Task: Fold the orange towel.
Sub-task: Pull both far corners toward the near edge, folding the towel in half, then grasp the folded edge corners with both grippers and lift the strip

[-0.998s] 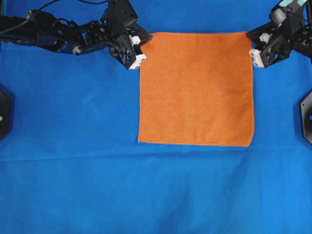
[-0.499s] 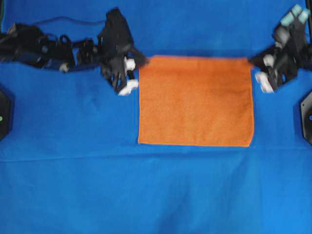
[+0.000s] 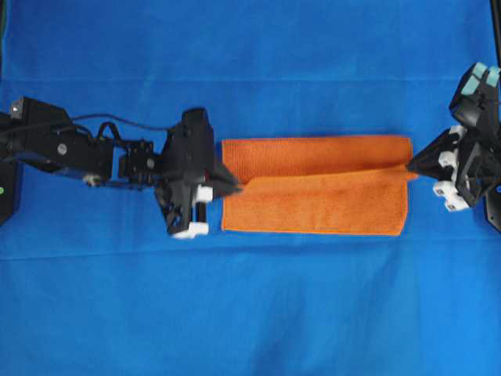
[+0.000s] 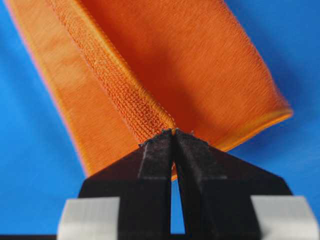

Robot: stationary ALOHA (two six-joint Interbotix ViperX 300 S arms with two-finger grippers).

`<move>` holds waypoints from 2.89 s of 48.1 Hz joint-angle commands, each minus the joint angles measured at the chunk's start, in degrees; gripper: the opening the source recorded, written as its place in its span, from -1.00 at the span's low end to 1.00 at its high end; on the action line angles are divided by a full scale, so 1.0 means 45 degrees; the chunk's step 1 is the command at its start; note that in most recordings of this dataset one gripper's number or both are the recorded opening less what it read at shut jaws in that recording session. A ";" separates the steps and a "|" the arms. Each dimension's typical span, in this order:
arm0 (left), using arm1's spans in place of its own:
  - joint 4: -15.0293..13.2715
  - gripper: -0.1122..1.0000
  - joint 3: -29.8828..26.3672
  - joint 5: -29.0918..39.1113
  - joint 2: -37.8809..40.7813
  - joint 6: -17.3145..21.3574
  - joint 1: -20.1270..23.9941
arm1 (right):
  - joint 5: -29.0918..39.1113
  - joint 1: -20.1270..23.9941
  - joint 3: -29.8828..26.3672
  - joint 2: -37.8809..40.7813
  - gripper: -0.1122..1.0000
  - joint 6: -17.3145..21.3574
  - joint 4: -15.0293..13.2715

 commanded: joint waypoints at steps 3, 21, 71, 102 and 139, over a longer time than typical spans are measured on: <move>0.0020 -0.78 0.0000 0.0215 -0.0156 -0.0195 -0.0430 | -0.0039 0.1133 -0.0117 0.0449 -0.76 0.0586 0.0039; 0.0020 -0.78 0.0098 0.0371 0.0371 -0.0254 -0.0566 | -0.0684 0.2930 -0.0293 0.2031 -0.76 0.1855 0.0020; 0.0020 0.26 -0.0078 0.1484 -0.0977 0.0215 0.0391 | -0.0176 0.3613 -0.1230 0.1445 0.21 0.2129 -0.1699; 0.0020 0.27 -0.1035 0.1484 0.0547 0.1191 0.1660 | 0.0352 0.0098 -0.1328 0.2480 0.21 0.2207 -0.4746; 0.0020 0.04 -0.1367 0.1602 0.2188 0.1074 0.2246 | -0.0957 -0.0684 -0.1172 0.4707 0.02 0.2090 -0.5313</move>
